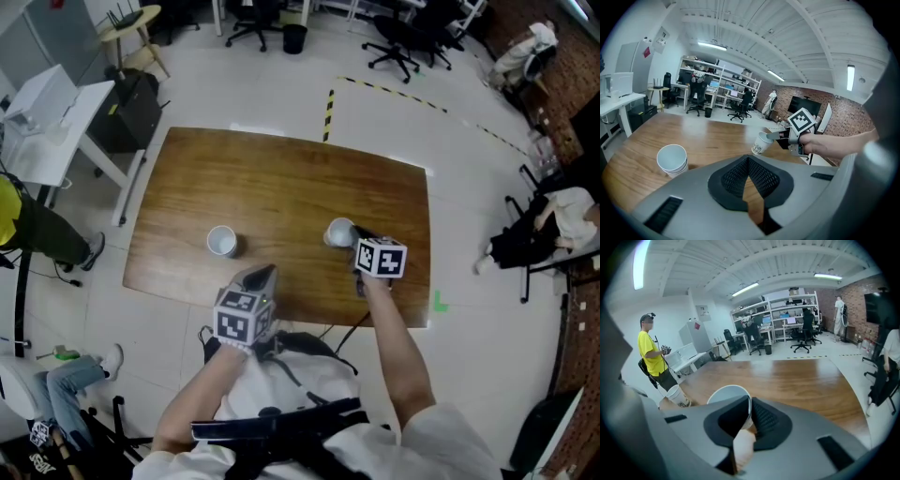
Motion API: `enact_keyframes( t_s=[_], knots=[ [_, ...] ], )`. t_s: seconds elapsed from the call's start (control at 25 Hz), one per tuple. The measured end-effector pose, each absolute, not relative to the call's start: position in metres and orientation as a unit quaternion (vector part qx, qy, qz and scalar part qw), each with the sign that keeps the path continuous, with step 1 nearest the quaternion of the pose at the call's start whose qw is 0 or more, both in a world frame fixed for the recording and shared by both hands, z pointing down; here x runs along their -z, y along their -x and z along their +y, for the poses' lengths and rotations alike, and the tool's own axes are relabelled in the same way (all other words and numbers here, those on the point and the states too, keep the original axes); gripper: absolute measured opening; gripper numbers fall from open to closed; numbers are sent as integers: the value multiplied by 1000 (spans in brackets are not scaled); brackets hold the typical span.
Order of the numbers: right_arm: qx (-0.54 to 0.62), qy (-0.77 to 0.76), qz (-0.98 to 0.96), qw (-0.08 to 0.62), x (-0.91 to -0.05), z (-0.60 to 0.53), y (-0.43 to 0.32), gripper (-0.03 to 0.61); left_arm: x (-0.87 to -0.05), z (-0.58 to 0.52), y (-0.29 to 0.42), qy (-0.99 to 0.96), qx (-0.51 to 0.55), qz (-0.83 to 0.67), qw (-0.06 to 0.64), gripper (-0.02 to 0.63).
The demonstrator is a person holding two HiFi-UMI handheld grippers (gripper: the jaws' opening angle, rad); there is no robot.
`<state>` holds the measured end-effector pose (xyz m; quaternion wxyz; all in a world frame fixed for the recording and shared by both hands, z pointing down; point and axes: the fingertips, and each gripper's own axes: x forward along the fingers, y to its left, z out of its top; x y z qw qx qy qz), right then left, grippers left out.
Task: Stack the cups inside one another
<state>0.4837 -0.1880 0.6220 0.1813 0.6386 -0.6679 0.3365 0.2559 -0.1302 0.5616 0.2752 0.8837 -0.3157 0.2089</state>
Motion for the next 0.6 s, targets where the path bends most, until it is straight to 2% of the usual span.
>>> enact_keyframes(
  t_s=[0.6],
  knots=[
    [-287,-683,-664,106,-519,-164,-428,26,-533,-129,-188,-905,-203,-281,247,-3]
  ],
)
